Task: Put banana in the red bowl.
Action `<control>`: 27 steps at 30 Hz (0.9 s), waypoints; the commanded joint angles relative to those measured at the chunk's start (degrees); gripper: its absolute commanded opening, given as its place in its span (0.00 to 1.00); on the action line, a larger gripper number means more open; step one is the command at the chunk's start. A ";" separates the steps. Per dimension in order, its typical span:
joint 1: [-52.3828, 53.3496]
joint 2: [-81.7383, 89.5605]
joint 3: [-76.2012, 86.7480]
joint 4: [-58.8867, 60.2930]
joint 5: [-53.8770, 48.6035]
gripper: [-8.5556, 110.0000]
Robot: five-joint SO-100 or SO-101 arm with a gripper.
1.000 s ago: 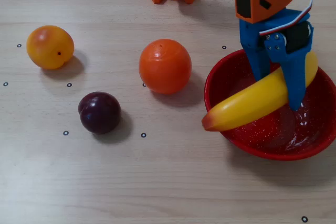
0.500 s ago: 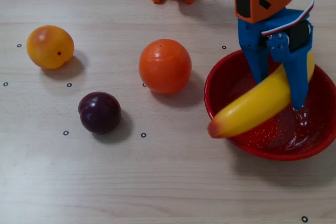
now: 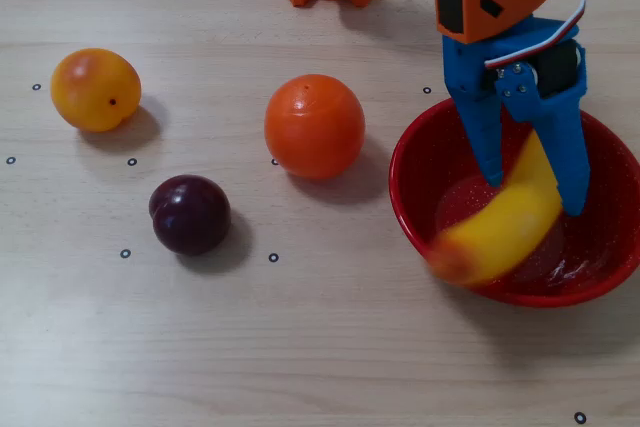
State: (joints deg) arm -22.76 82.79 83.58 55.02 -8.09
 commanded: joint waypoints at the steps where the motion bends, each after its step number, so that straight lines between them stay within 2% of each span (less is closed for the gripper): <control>1: 0.70 3.16 -7.29 0.88 -0.88 0.32; 16: 0.70 3.43 -9.67 2.11 -0.70 0.28; 19: 0.70 3.78 -9.76 2.20 -0.53 0.23; 23: 0.79 4.39 -9.58 2.20 -0.62 0.07; 27: 1.05 5.27 -9.23 2.20 -0.53 0.07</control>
State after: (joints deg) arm -22.85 82.79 80.07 56.51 -7.91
